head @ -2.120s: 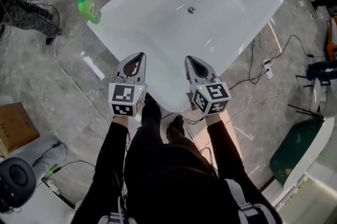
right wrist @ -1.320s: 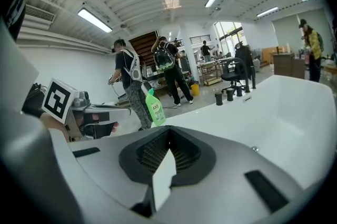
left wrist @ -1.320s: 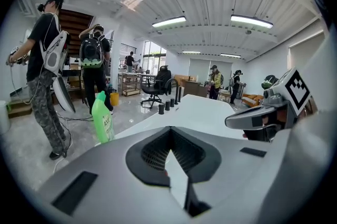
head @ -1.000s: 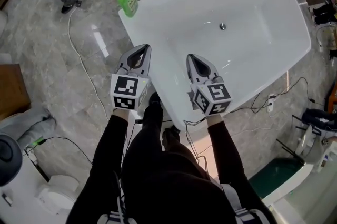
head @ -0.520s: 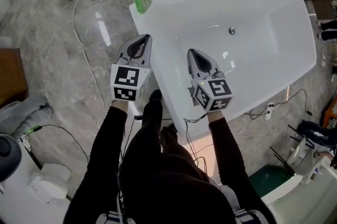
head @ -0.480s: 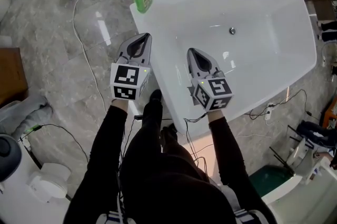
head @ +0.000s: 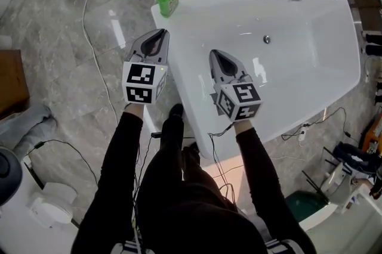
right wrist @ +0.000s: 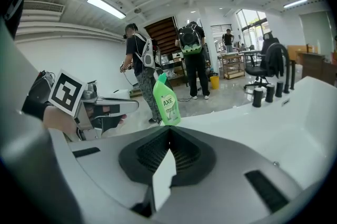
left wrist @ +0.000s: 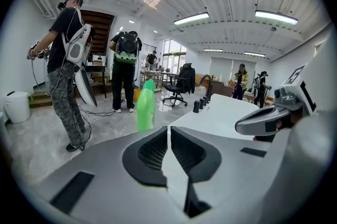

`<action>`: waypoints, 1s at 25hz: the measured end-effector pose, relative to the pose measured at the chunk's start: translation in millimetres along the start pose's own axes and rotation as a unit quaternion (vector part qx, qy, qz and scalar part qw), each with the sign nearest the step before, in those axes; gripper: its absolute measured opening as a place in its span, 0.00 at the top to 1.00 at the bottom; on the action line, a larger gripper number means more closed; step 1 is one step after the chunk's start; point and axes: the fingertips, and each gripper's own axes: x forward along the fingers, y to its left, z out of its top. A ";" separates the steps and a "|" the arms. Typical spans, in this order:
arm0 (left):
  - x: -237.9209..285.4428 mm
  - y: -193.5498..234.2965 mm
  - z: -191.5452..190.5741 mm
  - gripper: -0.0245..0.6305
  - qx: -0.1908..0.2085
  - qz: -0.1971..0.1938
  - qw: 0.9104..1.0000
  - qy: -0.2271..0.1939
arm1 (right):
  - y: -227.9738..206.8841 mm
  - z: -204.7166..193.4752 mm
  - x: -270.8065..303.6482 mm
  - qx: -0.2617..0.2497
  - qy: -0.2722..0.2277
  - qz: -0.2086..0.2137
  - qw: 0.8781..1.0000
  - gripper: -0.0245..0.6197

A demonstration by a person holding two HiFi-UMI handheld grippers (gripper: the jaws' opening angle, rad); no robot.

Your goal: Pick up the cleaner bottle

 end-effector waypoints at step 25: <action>87.9 61.5 -30.8 0.56 -0.009 0.032 0.998 0.055 | -7.3 3.6 68.6 -0.017 0.015 0.011 1.000 0.96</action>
